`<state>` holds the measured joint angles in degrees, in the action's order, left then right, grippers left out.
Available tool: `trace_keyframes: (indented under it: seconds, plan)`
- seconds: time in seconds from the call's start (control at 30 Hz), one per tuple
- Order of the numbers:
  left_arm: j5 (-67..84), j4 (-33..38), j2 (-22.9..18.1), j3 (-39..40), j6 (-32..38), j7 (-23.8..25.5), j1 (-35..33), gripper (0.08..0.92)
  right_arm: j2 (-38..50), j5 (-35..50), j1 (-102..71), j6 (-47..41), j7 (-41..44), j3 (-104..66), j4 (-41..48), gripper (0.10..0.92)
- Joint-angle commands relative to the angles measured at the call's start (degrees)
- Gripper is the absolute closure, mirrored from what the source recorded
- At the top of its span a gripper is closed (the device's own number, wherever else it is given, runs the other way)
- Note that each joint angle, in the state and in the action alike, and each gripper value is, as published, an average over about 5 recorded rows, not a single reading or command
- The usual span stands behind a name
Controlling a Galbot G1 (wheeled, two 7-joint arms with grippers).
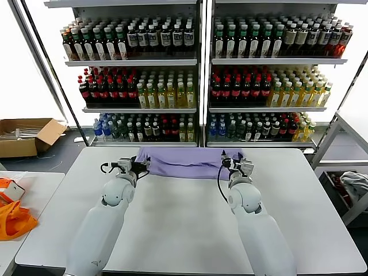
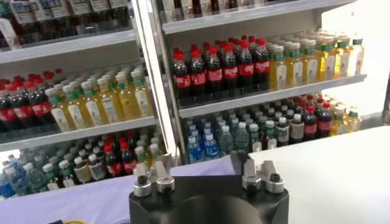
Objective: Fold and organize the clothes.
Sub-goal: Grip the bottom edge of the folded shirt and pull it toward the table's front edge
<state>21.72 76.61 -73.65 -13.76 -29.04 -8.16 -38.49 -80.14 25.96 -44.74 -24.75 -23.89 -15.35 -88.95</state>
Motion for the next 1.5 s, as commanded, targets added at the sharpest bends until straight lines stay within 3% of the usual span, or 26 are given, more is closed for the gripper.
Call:
trace_keyframes:
  seconds: [0.03,0.23,1.1,1.33,1.5]
  plan:
    - [-0.43,1.6,0.44,0.06,-2.21,-0.99,-0.76,0.268,1.83,-0.92,-4.19,-4.44,-2.63,-0.66,-5.58,0.22]
    - [-0.8,0.65,0.39,0.54,-2.32,-0.75,-0.52,0.18,2.27,-2.33,-5.43,-6.74,-3.07,-1.04,-5.85,0.203]
    - [-1.68,-5.33,-0.12,0.79,-1.91,-0.12,0.41,0.177,1.67,-1.59,-3.44,-7.91,-3.56,-0.98,2.69,0.211]
    - [-1.56,-5.14,0.14,1.29,-1.88,-0.04,0.8,0.182,0.78,-1.39,-3.7,-8.37,-3.58,-0.41,4.67,0.38]
    - [-1.76,-5.61,-0.02,1.71,-1.44,0.24,0.69,0.289,0.51,-1.58,-4.23,-8.33,-3.49,-0.54,4.9,0.527]
